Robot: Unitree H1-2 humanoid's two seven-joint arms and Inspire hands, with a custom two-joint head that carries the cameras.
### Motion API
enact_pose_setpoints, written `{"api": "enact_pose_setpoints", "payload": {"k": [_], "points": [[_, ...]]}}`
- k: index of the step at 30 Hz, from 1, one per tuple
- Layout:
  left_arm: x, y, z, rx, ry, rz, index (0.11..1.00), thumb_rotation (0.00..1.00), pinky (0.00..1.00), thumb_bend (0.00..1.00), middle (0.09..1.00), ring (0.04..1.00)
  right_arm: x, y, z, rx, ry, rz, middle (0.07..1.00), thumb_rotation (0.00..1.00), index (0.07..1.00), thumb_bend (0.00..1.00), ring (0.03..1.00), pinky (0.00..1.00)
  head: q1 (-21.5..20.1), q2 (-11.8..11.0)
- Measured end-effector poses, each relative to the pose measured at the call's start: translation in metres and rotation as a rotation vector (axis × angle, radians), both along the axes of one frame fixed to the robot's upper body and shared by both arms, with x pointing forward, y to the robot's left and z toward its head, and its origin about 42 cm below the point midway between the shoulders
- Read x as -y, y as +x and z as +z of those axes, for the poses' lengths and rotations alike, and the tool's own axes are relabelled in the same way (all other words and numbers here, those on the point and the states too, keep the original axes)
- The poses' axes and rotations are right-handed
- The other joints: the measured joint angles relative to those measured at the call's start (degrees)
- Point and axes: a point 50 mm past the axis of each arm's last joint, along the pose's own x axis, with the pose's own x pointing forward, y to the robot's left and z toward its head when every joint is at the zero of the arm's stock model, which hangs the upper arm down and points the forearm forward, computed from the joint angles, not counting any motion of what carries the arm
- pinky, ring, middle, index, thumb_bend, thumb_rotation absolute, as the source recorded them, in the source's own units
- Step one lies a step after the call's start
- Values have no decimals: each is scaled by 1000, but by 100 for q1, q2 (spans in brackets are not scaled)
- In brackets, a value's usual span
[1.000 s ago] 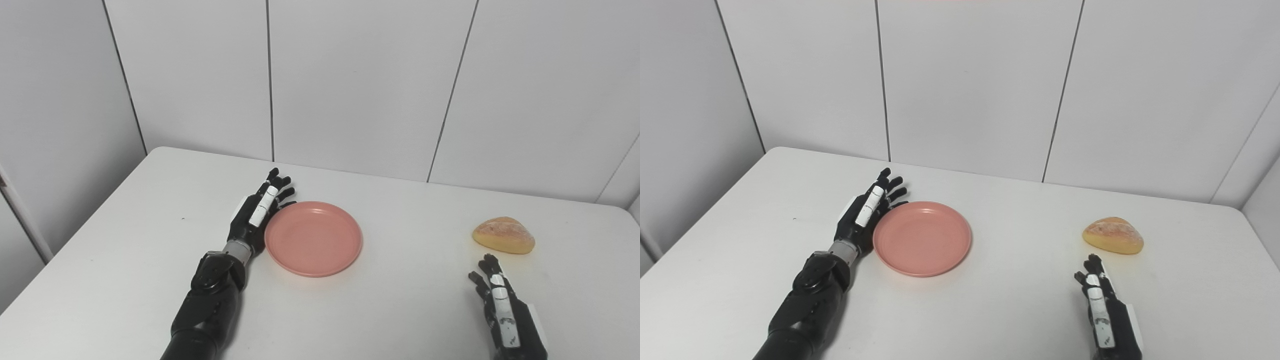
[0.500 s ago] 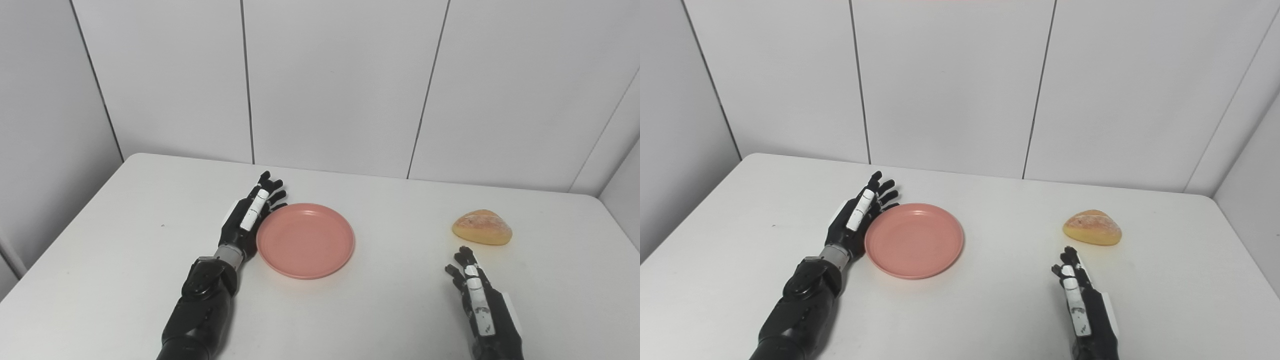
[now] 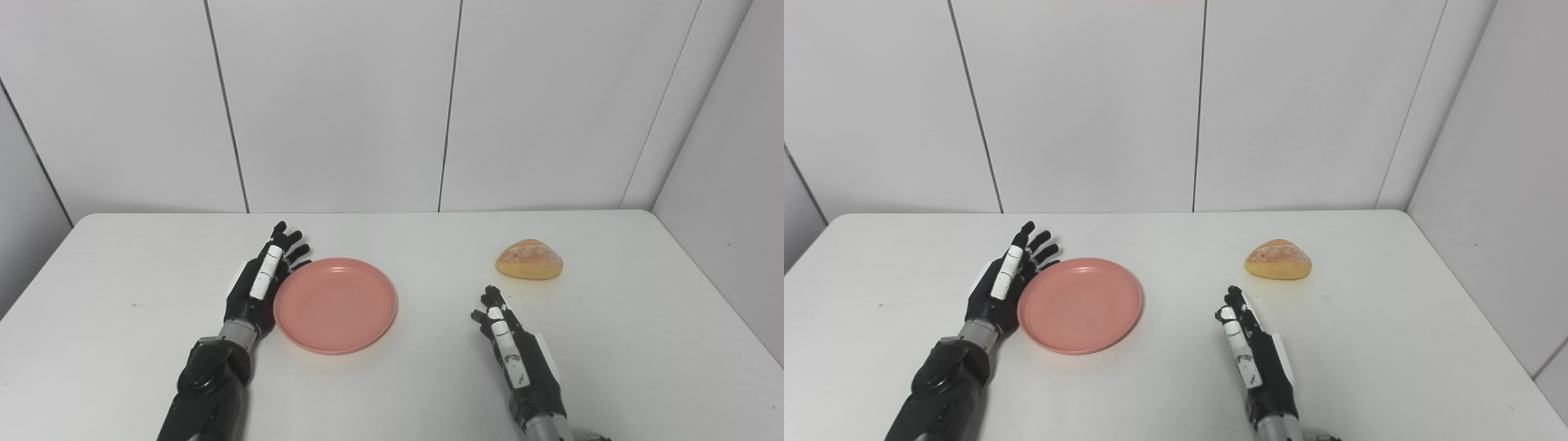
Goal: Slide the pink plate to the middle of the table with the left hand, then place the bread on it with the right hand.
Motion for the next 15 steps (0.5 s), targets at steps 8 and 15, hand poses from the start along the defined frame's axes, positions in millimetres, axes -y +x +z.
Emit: {"api": "enact_pose_setpoints", "payload": {"k": [8,15], "points": [[4,0,0,0,2,-17,999,740,871,868,949,935,-7,1,0,-2,0,0,958,926,946,761,886,941,-194,-44],[7,0,-2,-1,16,-25,1000,737,852,857,948,926,-8,1,0,-2,-8,1,956,921,941,763,881,932,-194,-70]]}}
